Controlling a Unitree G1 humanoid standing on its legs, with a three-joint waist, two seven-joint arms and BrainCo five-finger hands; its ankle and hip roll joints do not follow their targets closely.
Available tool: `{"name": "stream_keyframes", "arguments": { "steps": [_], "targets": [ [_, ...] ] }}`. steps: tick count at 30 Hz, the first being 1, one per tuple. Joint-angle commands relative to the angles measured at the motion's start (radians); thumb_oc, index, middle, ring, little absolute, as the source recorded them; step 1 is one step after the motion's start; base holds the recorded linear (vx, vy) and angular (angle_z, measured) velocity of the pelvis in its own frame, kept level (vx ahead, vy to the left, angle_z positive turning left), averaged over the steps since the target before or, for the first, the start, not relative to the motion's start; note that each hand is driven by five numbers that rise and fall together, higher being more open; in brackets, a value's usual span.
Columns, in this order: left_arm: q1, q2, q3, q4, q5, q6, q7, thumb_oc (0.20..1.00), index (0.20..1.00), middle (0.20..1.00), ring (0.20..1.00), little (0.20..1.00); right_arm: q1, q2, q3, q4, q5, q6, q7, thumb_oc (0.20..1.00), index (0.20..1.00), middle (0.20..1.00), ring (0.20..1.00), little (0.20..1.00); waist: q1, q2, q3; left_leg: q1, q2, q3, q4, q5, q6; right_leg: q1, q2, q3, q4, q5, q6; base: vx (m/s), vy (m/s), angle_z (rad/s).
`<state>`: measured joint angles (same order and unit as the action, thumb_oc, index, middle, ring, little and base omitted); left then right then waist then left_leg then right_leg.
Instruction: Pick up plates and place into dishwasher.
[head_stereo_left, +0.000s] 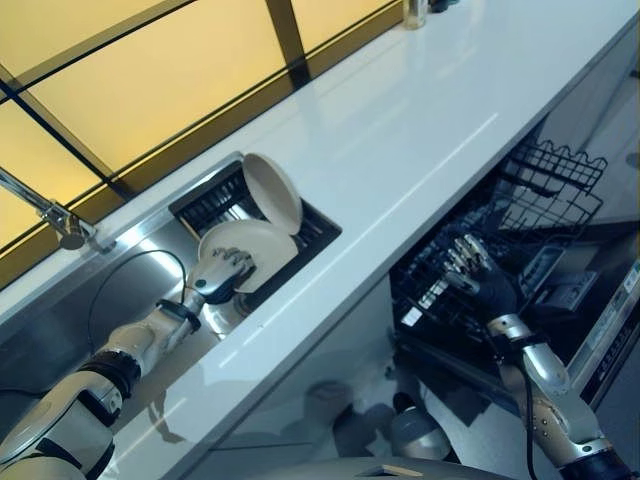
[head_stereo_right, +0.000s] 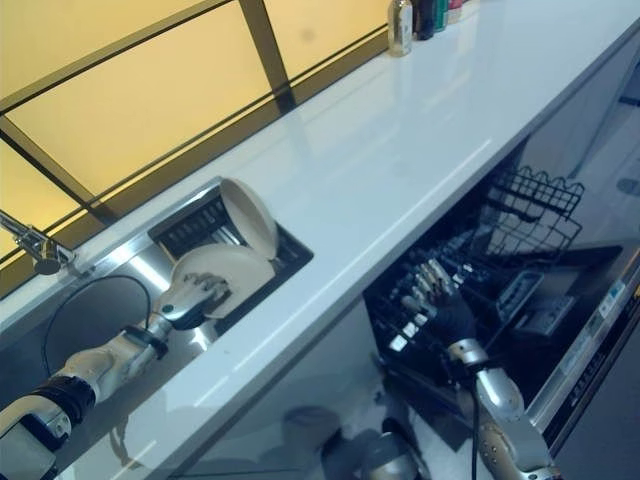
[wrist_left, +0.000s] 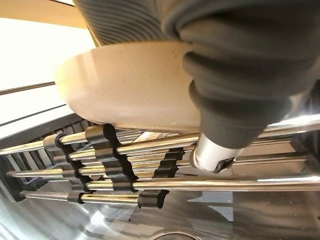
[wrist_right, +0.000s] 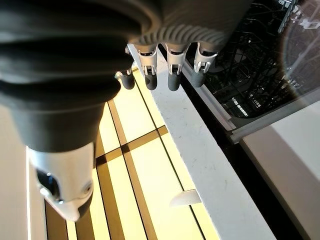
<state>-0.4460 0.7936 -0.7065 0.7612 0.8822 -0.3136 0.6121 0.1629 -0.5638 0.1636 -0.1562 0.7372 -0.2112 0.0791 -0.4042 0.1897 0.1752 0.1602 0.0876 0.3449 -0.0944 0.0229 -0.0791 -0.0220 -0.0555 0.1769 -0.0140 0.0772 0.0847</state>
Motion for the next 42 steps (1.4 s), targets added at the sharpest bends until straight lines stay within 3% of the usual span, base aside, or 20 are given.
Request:
{"name": "stream_keyframes", "arguments": {
  "steps": [1, 19, 33, 34, 35, 36, 37, 42],
  "targets": [
    [-0.052, 0.062, 0.007, 0.035, -0.009, -0.010, -0.036, 0.200, 0.200, 0.200, 0.200, 0.200, -0.007, 0.008, 0.009, -0.133, -0.015, -0.031, 0.028, 1.000, 1.000, 1.000, 1.000, 1.000, -0.014, -0.055, -0.039, -0.060, 0.006, -0.029, 0.071, -0.035, 0.026, -0.046, -0.062, -0.024, 0.091, -0.072, 0.097, 0.00, 0.000, 0.00],
    [-0.069, 0.250, 0.004, -0.095, 0.019, -0.113, -0.121, 0.200, 0.200, 0.200, 0.200, 0.200, -0.046, 0.035, 0.085, -0.115, 0.000, -0.094, -0.062, 1.000, 1.000, 1.000, 1.000, 1.000, 0.055, -0.089, -0.090, -0.044, 0.015, -0.055, 0.075, -0.054, 0.030, 0.006, -0.056, -0.057, 0.046, -0.065, 0.101, -0.03, -0.040, 0.03],
    [-0.031, 0.263, 0.010, -0.150, 0.020, -0.103, -0.092, 0.200, 0.200, 0.200, 0.200, 0.200, -0.060, 0.012, 0.128, -0.121, 0.006, -0.117, -0.141, 1.000, 1.000, 1.000, 1.000, 1.000, 0.079, -0.092, -0.084, -0.050, 0.014, -0.079, 0.060, -0.048, 0.030, 0.005, -0.059, -0.068, 0.045, -0.067, 0.103, 0.00, -0.003, 0.02],
    [-0.030, 0.262, 0.009, -0.151, 0.018, -0.099, -0.084, 0.238, 0.238, 0.238, 0.238, 0.238, -0.061, 0.009, 0.128, -0.119, 0.009, -0.120, -0.142, 1.000, 1.000, 1.000, 1.000, 1.000, 0.079, -0.093, -0.082, -0.051, 0.014, -0.078, 0.061, -0.047, 0.030, 0.004, -0.060, -0.068, 0.045, -0.068, 0.103, 0.00, 0.000, 0.00],
    [-0.028, 0.261, 0.013, -0.151, 0.012, -0.096, -0.071, 0.398, 0.398, 0.398, 0.398, 0.398, -0.059, 0.005, 0.125, -0.122, 0.013, -0.117, -0.141, 1.000, 1.000, 1.000, 1.000, 1.000, 0.077, -0.093, -0.079, -0.054, 0.015, -0.077, 0.062, -0.047, 0.029, 0.001, -0.060, -0.068, 0.047, -0.068, 0.103, 0.00, 0.000, 0.00],
    [-0.028, 0.259, 0.014, -0.152, 0.005, -0.092, -0.066, 0.655, 0.655, 0.655, 0.655, 0.655, -0.058, 0.002, 0.124, -0.123, 0.015, -0.117, -0.140, 1.000, 1.000, 1.000, 1.000, 1.000, 0.076, -0.093, -0.076, -0.056, 0.015, -0.076, 0.062, -0.047, 0.029, -0.002, -0.060, -0.066, 0.049, -0.068, 0.103, 0.00, 0.000, 0.00],
    [-0.030, 0.252, 0.015, -0.149, -0.001, -0.085, -0.061, 1.000, 1.000, 1.000, 1.000, 1.000, -0.056, -0.001, 0.121, -0.124, 0.016, -0.116, -0.138, 1.000, 1.000, 1.000, 1.000, 1.000, 0.073, -0.092, -0.072, -0.059, 0.015, -0.076, 0.062, -0.046, 0.029, -0.006, -0.060, -0.065, 0.051, -0.069, 0.103, 0.00, 0.000, 0.00],
    [-0.065, 0.196, -0.005, -0.113, -0.003, -0.041, -0.031, 1.000, 1.000, 1.000, 1.000, 1.000, -0.071, -0.027, 0.109, -0.113, 0.028, -0.131, -0.110, 1.000, 1.000, 1.000, 1.000, 1.000, 0.056, -0.080, -0.038, -0.094, 0.010, -0.070, 0.066, -0.037, 0.029, -0.053, -0.058, -0.045, 0.071, -0.066, 0.097, -0.06, 0.054, -0.02]
  ]
}}
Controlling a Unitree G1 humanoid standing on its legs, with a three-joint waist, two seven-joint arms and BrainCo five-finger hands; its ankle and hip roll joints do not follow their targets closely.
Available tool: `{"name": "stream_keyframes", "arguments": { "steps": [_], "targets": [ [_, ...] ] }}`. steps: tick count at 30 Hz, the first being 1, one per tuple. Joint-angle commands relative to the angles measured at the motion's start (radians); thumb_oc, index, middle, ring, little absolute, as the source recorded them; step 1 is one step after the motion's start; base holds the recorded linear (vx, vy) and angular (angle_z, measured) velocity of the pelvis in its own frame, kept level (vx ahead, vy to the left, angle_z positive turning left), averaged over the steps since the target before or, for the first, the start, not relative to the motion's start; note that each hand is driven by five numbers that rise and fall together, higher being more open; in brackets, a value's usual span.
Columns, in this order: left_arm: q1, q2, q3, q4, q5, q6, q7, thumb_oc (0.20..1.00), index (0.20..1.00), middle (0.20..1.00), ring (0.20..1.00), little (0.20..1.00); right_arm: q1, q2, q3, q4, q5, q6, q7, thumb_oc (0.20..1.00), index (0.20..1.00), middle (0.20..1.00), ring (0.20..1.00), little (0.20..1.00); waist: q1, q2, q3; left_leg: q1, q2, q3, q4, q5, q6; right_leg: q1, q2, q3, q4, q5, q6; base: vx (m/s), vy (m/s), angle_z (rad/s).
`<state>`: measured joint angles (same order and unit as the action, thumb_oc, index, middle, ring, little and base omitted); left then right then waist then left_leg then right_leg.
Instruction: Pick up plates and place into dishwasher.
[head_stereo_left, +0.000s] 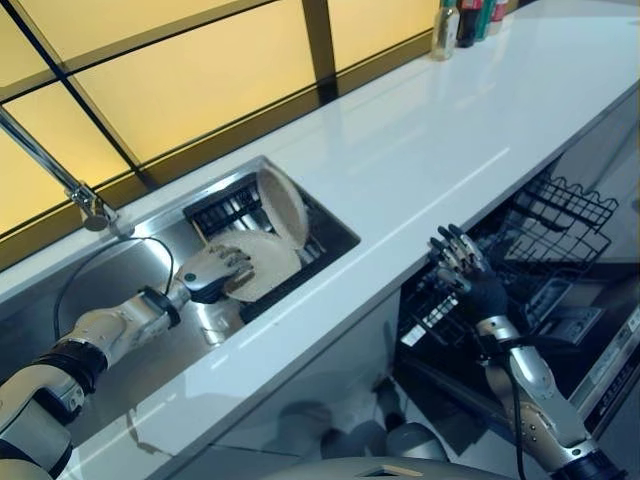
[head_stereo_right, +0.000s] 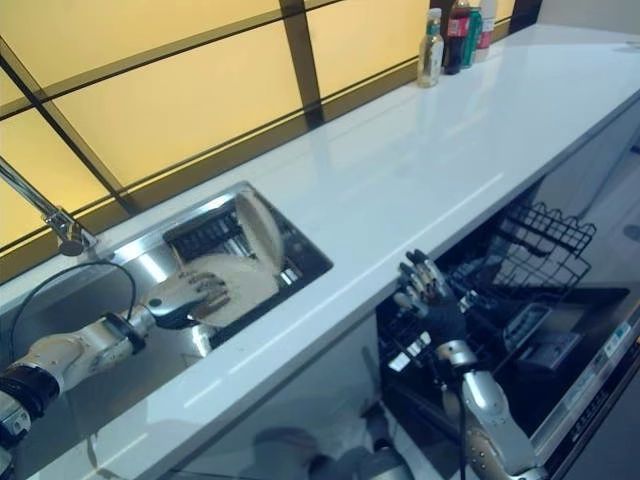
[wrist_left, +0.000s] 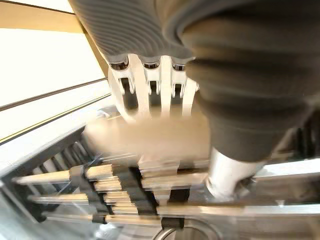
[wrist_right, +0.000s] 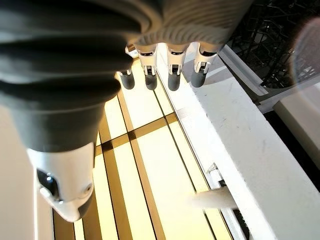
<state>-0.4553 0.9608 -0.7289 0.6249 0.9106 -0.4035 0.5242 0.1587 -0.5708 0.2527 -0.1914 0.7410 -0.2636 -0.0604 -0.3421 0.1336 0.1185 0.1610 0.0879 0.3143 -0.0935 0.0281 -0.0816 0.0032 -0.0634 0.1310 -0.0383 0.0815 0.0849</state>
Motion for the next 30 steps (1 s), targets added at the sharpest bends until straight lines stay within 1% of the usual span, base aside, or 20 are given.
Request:
{"name": "stream_keyframes", "arguments": {
  "steps": [1, 5, 14, 15, 16, 17, 20, 28, 30],
  "targets": [
    [-0.063, 0.025, 0.011, 0.025, -0.031, 0.051, 0.062, 1.000, 1.000, 1.000, 1.000, 1.000, -0.072, -0.022, 0.017, -0.078, 0.027, -0.080, 0.031, 1.000, 1.000, 1.000, 1.000, 1.000, -0.008, -0.024, 0.025, -0.100, 0.009, -0.038, 0.067, -0.041, 0.030, -0.085, -0.050, 0.005, 0.097, -0.069, 0.097, -0.06, 0.023, 0.00],
    [-0.067, 0.019, 0.002, 0.030, -0.032, 0.056, 0.062, 1.000, 1.000, 1.000, 1.000, 1.000, -0.073, -0.027, -0.001, -0.083, 0.033, -0.071, 0.044, 1.000, 1.000, 1.000, 1.000, 1.000, -0.017, -0.023, 0.040, -0.102, 0.009, -0.032, 0.070, -0.038, 0.029, -0.091, -0.051, 0.009, 0.102, -0.065, 0.098, 0.00, 0.015, -0.05],
    [-0.040, 0.023, 0.021, 0.027, -0.036, 0.046, 0.039, 1.000, 1.000, 1.000, 1.000, 1.000, -0.030, -0.018, -0.019, -0.101, 0.026, -0.042, 0.088, 1.000, 1.000, 1.000, 1.000, 1.000, -0.031, -0.021, 0.034, -0.085, 0.009, -0.023, 0.080, -0.041, 0.029, -0.075, -0.056, 0.012, 0.105, -0.068, 0.100, 0.06, 0.012, -0.01],
    [-0.041, 0.023, 0.019, 0.030, -0.036, 0.045, 0.035, 0.809, 0.809, 0.809, 0.809, 0.809, -0.029, -0.019, -0.018, -0.102, 0.027, -0.039, 0.089, 1.000, 1.000, 1.000, 1.000, 1.000, -0.032, -0.020, 0.034, -0.085, 0.009, -0.024, 0.081, -0.041, 0.029, -0.074, -0.056, 0.012, 0.105, -0.069, 0.099, 0.04, 0.008, 0.01],
    [-0.042, 0.022, 0.018, 0.032, -0.036, 0.045, 0.032, 0.492, 0.492, 0.492, 0.492, 0.492, -0.029, -0.019, -0.019, -0.103, 0.027, -0.035, 0.090, 1.000, 1.000, 1.000, 1.000, 1.000, -0.033, -0.019, 0.035, -0.084, 0.009, -0.025, 0.081, -0.041, 0.029, -0.074, -0.056, 0.012, 0.107, -0.070, 0.099, 0.03, 0.012, 0.01],
    [-0.042, 0.021, 0.017, 0.036, -0.034, 0.045, 0.030, 0.200, 0.200, 0.200, 0.200, 0.200, -0.029, -0.020, -0.020, -0.105, 0.027, -0.031, 0.092, 1.000, 1.000, 1.000, 1.000, 1.000, -0.034, -0.018, 0.035, -0.084, 0.008, -0.025, 0.082, -0.041, 0.029, -0.074, -0.057, 0.013, 0.108, -0.071, 0.099, 0.00, 0.000, 0.00],
    [-0.048, 0.023, 0.017, 0.042, -0.033, 0.031, 0.022, 0.200, 0.200, 0.200, 0.200, 0.200, -0.030, -0.023, -0.021, -0.112, 0.028, -0.021, 0.091, 1.000, 1.000, 1.000, 1.000, 1.000, -0.035, -0.014, 0.034, -0.082, 0.007, -0.025, 0.081, -0.041, 0.029, -0.073, -0.057, 0.013, 0.109, -0.072, 0.098, 0.00, 0.000, 0.00],
    [-0.043, 0.037, 0.014, 0.019, -0.035, 0.030, -0.005, 0.200, 0.200, 0.200, 0.200, 0.200, -0.028, -0.020, -0.020, -0.113, 0.023, -0.015, 0.088, 1.000, 1.000, 1.000, 1.000, 1.000, -0.035, -0.011, 0.024, -0.067, 0.006, -0.025, 0.078, -0.046, 0.030, -0.059, -0.061, 0.009, 0.105, -0.076, 0.101, 0.00, 0.000, 0.00],
    [-0.040, 0.044, 0.018, 0.016, -0.031, 0.021, -0.009, 0.200, 0.200, 0.200, 0.200, 0.200, -0.025, -0.015, -0.020, -0.113, 0.018, -0.013, 0.086, 1.000, 1.000, 1.000, 1.000, 1.000, -0.034, -0.011, 0.018, -0.061, 0.005, -0.025, 0.075, -0.047, 0.030, -0.053, -0.061, 0.008, 0.101, -0.076, 0.101, 0.00, 0.000, 0.00]
  ]
}}
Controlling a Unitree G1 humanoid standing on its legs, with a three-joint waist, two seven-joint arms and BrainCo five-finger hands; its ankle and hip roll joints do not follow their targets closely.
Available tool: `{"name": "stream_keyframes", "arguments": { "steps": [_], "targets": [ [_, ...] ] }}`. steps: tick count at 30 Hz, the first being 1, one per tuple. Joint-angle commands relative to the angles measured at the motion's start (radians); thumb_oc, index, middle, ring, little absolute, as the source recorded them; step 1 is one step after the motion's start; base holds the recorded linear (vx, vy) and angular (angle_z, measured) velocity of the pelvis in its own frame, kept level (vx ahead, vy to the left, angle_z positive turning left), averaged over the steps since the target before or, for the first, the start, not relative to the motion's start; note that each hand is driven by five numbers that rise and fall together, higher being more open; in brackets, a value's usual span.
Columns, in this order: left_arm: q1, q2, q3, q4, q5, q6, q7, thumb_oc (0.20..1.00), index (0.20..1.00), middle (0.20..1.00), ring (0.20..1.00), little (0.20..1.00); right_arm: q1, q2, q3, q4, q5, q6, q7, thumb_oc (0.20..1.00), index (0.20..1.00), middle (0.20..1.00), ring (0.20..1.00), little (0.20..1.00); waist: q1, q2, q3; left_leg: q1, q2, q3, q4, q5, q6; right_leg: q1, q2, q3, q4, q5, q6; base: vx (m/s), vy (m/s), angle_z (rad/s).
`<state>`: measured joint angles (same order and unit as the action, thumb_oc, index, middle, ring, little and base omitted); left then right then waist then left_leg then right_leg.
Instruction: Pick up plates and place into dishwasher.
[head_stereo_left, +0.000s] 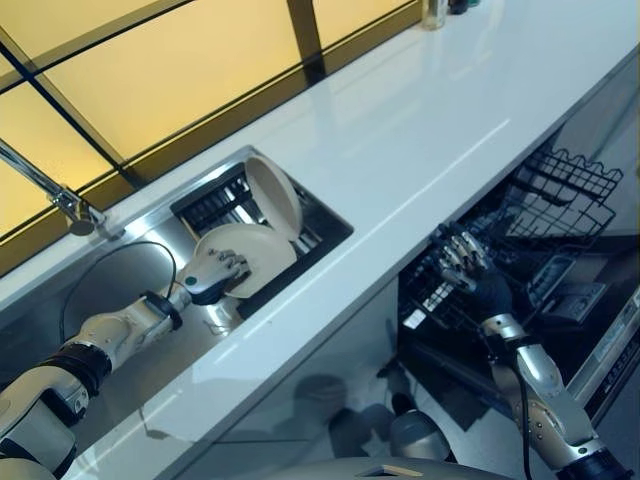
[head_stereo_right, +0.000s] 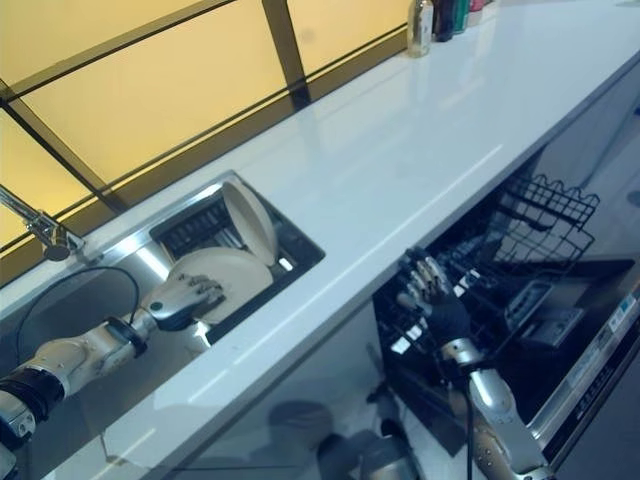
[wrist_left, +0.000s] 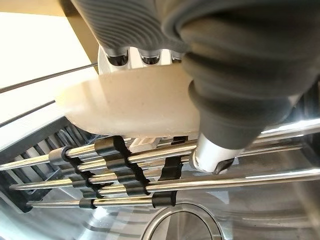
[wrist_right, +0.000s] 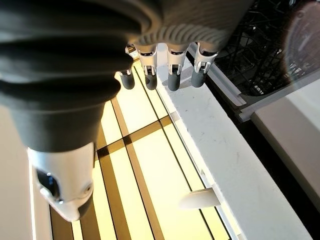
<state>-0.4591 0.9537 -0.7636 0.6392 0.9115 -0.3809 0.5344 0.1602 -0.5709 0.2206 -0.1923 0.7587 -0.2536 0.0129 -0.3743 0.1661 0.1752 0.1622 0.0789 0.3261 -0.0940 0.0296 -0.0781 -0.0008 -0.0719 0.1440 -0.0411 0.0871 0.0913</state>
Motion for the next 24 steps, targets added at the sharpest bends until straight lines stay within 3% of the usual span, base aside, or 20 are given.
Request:
{"name": "stream_keyframes", "arguments": {
  "steps": [1, 11, 12, 13, 14, 15, 24],
  "targets": [
    [-0.036, 0.056, 0.054, 0.000, -0.035, -0.005, -0.020, 0.200, 0.200, 0.200, 0.200, 0.200, -0.026, -0.012, 0.012, -0.112, -0.002, -0.022, 0.012, 1.000, 1.000, 1.000, 1.000, 1.000, -0.001, -0.044, -0.041, -0.060, 0.014, -0.036, 0.074, -0.049, 0.027, -0.046, -0.053, -0.005, 0.101, -0.082, 0.095, 0.00, 0.000, 0.00],
    [-0.015, 0.040, 0.063, -0.007, -0.041, 0.005, -0.021, 0.200, 0.200, 0.200, 0.200, 0.200, -0.025, -0.012, 0.011, -0.102, 0.005, -0.015, 0.007, 1.000, 1.000, 1.000, 1.000, 1.000, 0.006, -0.050, -0.054, -0.054, 0.016, -0.038, 0.081, -0.056, 0.028, -0.033, -0.050, -0.010, 0.098, -0.085, 0.094, 0.00, 0.000, 0.00],
    [-0.014, 0.031, 0.064, -0.001, -0.039, 0.005, -0.012, 0.351, 0.351, 0.351, 0.351, 0.351, -0.027, -0.014, 0.011, -0.103, 0.004, -0.011, 0.003, 1.000, 1.000, 1.000, 1.000, 1.000, 0.005, -0.050, -0.053, -0.055, 0.016, -0.038, 0.082, -0.055, 0.028, -0.033, -0.051, -0.009, 0.099, -0.085, 0.094, 0.00, 0.000, 0.00],
    [-0.013, 0.028, 0.065, 0.001, -0.035, 0.006, -0.005, 0.583, 0.583, 0.583, 0.583, 0.583, -0.027, -0.015, 0.011, -0.104, 0.004, -0.010, 0.001, 1.000, 1.000, 1.000, 1.000, 1.000, 0.005, -0.050, -0.051, -0.056, 0.016, -0.039, 0.082, -0.055, 0.028, -0.035, -0.052, -0.008, 0.100, -0.086, 0.094, 0.00, 0.000, 0.00],
    [-0.012, 0.023, 0.066, 0.006, -0.028, 0.007, 0.003, 0.931, 0.931, 0.931, 0.931, 0.931, -0.027, -0.015, 0.011, -0.107, 0.004, -0.009, -0.001, 1.000, 1.000, 1.000, 1.000, 1.000, 0.004, -0.050, -0.049, -0.058, 0.015, -0.039, 0.082, -0.055, 0.029, -0.037, -0.051, -0.007, 0.101, -0.086, 0.094, 0.00, 0.000, 0.00],
    [-0.011, 0.018, 0.066, 0.013, -0.022, 0.004, 0.012, 1.000, 1.000, 1.000, 1.000, 1.000, -0.028, -0.015, 0.012, -0.108, 0.004, -0.010, -0.003, 1.000, 1.000, 1.000, 1.000, 1.000, 0.003, -0.051, -0.046, -0.060, 0.015, -0.039, 0.082, -0.055, 0.029, -0.039, -0.051, -0.006, 0.102, -0.086, 0.094, 0.00, 0.000, 0.00],
    [-0.001, 0.033, 0.055, -0.001, -0.026, 0.013, 0.015, 1.000, 1.000, 1.000, 1.000, 1.000, -0.028, -0.015, 0.017, -0.109, 0.008, -0.025, 0.001, 1.000, 1.000, 1.000, 1.000, 1.000, 0.006, -0.059, -0.033, -0.066, 0.018, -0.044, 0.081, -0.050, 0.027, -0.046, -0.052, -0.014, 0.103, -0.083, 0.095, 0.00, 0.000, 0.00]
  ]
}}
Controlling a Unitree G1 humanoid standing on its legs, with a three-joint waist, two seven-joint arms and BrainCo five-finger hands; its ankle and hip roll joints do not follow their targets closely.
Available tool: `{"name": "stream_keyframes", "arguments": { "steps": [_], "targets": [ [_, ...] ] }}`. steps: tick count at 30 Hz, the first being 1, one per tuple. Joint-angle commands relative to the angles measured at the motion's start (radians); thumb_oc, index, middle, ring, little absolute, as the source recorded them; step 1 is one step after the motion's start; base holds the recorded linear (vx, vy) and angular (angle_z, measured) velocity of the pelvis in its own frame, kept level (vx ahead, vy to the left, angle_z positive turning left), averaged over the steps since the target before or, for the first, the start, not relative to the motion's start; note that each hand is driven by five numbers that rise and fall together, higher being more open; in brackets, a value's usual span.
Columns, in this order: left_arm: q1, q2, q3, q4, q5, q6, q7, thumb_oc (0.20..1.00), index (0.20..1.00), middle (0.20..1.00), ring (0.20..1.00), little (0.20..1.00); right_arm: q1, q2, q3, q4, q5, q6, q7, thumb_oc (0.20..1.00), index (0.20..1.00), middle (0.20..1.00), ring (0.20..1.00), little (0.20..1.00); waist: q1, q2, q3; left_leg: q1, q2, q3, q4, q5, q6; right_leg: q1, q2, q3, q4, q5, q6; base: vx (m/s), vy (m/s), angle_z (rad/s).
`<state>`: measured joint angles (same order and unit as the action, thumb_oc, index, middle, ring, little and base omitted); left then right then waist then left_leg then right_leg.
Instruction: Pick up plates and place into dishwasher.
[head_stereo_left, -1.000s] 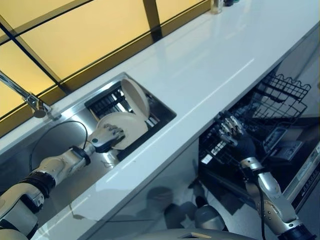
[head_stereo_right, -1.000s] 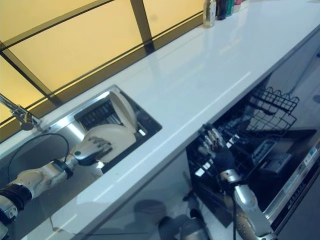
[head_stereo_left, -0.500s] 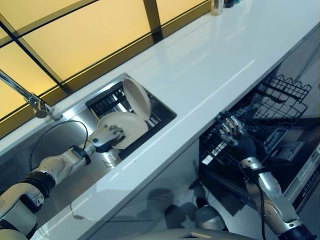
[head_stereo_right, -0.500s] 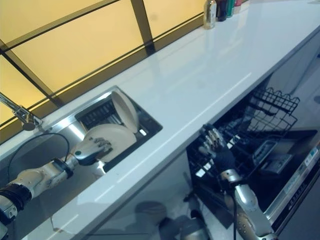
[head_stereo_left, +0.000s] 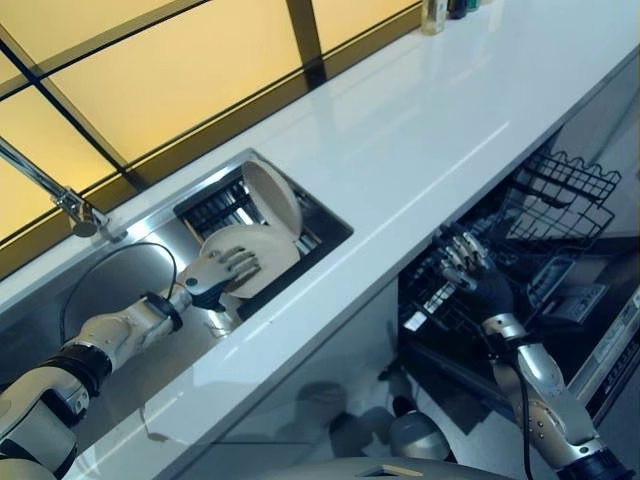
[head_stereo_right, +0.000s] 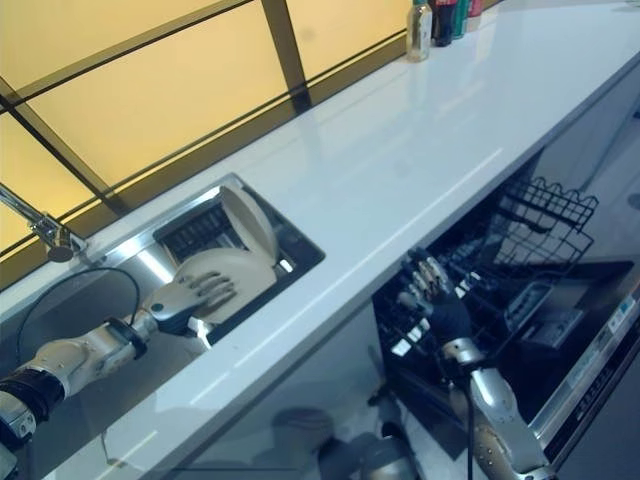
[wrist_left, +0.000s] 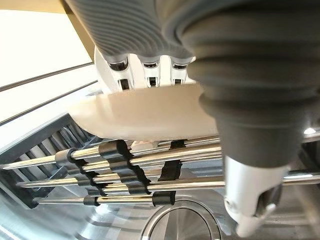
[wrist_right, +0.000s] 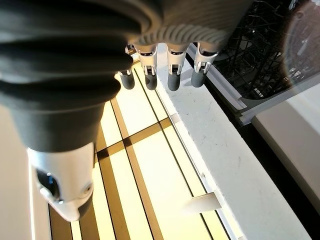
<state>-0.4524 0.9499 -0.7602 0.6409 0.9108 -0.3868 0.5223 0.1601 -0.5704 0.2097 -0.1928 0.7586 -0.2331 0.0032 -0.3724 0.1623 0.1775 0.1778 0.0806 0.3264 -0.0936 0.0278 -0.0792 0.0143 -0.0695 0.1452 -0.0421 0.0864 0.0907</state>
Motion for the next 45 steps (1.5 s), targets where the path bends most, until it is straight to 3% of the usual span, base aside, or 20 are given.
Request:
{"name": "stream_keyframes", "arguments": {
  "steps": [1, 13, 19, 27, 41, 45],
  "targets": [
    [-0.009, 0.038, 0.051, -0.002, -0.028, 0.019, 0.028, 1.000, 1.000, 1.000, 1.000, 1.000, -0.027, -0.018, 0.028, -0.109, 0.010, -0.048, 0.011, 1.000, 1.000, 1.000, 1.000, 1.000, 0.004, -0.055, -0.035, -0.082, 0.016, -0.044, 0.082, -0.049, 0.028, -0.061, -0.054, -0.016, 0.104, -0.083, 0.095, 0.00, 0.000, 0.00],
    [-0.007, 0.068, 0.068, -0.010, -0.036, -0.015, 0.010, 1.000, 1.000, 1.000, 1.000, 1.000, -0.019, -0.024, 0.022, -0.106, 0.013, -0.048, 0.017, 1.000, 1.000, 1.000, 1.000, 1.000, 0.005, -0.048, -0.040, -0.077, 0.016, -0.043, 0.086, -0.048, 0.025, -0.053, -0.057, -0.015, 0.103, -0.083, 0.094, 0.00, 0.000, 0.00],
    [-0.036, 0.101, 0.083, -0.053, -0.134, -0.041, -0.127, 1.000, 1.000, 1.000, 1.000, 1.000, -0.016, -0.026, 0.022, -0.118, 0.010, -0.035, 0.004, 1.000, 1.000, 1.000, 1.000, 1.000, 0.008, -0.044, -0.047, -0.067, 0.015, -0.042, 0.085, -0.051, 0.026, -0.043, -0.058, -0.016, 0.098, -0.083, 0.096, 0.00, 0.000, 0.00],
    [-0.087, 0.156, 0.067, -0.081, -0.146, -0.049, -0.199, 1.000, 1.000, 1.000, 1.000, 1.000, -0.007, -0.034, 0.011, -0.125, 0.027, -0.030, 0.008, 1.000, 1.000, 1.000, 1.000, 1.000, 0.005, -0.039, -0.054, -0.063, 0.013, -0.042, 0.092, -0.057, 0.027, -0.037, -0.059, -0.016, 0.100, -0.085, 0.100, 0.00, 0.000, 0.00],
    [-0.115, 0.179, 0.058, -0.078, -0.156, -0.033, -0.199, 1.000, 1.000, 1.000, 1.000, 1.000, 0.007, -0.043, 0.008, -0.111, 0.040, -0.032, 0.024, 1.000, 1.000, 1.000, 1.000, 1.000, 0.002, -0.033, -0.060, -0.054, 0.011, -0.042, 0.086, -0.058, 0.025, -0.033, -0.057, -0.018, 0.098, -0.085, 0.101, 0.00, 0.000, 0.00],
    [-0.113, 0.143, 0.030, -0.035, -0.021, -0.010, -0.173, 1.000, 1.000, 1.000, 1.000, 1.000, -0.005, -0.051, 0.012, -0.107, 0.045, -0.017, 0.032, 1.000, 1.000, 1.000, 1.000, 1.000, -0.006, -0.031, -0.059, -0.054, 0.011, -0.042, 0.086, -0.056, 0.025, -0.036, -0.057, -0.016, 0.102, -0.086, 0.100, 0.00, 0.000, 0.00]
  ]
}}
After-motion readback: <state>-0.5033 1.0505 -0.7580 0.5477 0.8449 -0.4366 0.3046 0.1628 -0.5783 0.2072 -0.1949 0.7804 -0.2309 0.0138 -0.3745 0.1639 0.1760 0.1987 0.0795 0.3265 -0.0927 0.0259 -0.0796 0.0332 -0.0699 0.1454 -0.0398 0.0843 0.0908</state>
